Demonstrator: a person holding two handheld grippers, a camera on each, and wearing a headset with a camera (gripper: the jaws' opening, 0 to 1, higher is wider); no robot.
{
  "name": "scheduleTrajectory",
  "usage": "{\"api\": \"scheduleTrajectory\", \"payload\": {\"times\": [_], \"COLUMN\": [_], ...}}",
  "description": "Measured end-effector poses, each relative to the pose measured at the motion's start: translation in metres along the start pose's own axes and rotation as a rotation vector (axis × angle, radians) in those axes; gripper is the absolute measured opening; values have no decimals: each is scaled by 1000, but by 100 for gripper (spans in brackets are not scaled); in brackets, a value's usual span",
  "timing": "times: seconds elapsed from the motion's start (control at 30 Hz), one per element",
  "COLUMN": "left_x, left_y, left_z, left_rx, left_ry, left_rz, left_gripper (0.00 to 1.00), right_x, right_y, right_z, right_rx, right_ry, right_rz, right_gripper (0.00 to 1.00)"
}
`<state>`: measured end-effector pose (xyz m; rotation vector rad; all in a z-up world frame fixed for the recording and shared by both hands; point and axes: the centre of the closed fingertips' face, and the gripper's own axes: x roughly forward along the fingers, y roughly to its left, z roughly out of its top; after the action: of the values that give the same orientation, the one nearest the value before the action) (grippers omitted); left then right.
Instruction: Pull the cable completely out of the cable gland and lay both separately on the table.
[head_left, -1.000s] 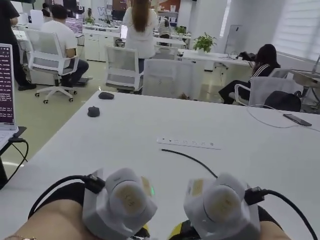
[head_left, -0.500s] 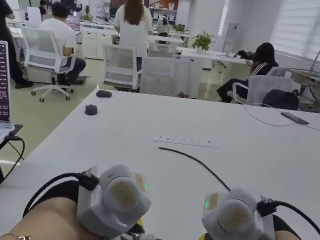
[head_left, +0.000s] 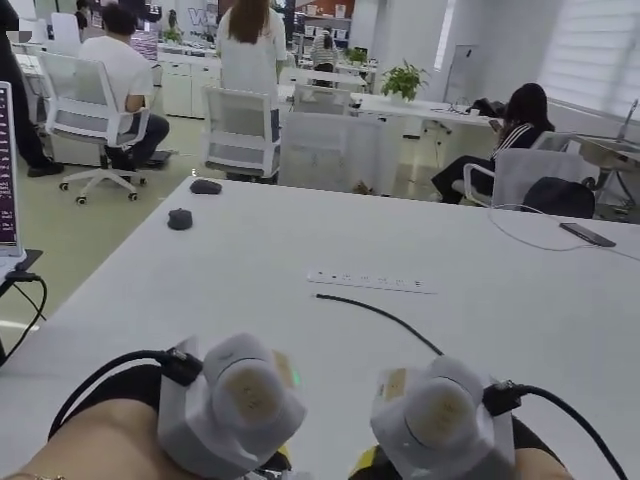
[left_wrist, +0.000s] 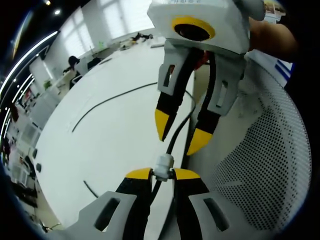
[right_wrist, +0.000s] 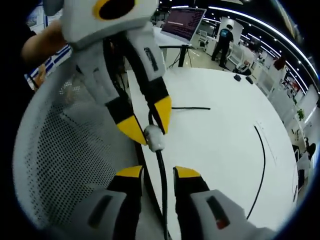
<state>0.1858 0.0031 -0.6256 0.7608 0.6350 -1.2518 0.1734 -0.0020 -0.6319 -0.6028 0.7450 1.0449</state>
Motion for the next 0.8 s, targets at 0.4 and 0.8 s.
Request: {"api": "scheduleTrajectory", "payload": {"times": [0.4, 0.8], "left_x": [-2, -2], "left_y": [0, 0], "left_z": [-1, -4], "left_rx": [-10, -22], "left_ry": [-11, -7], "left_rz": [12, 9], "left_gripper": [16, 16], "right_x": [1, -9], "right_y": [-8, -19], "right_z": [-12, -56], "right_rx": [-34, -7], "right_ry": [52, 158], "right_rz": [-33, -61], "right_gripper": [3, 3]}}
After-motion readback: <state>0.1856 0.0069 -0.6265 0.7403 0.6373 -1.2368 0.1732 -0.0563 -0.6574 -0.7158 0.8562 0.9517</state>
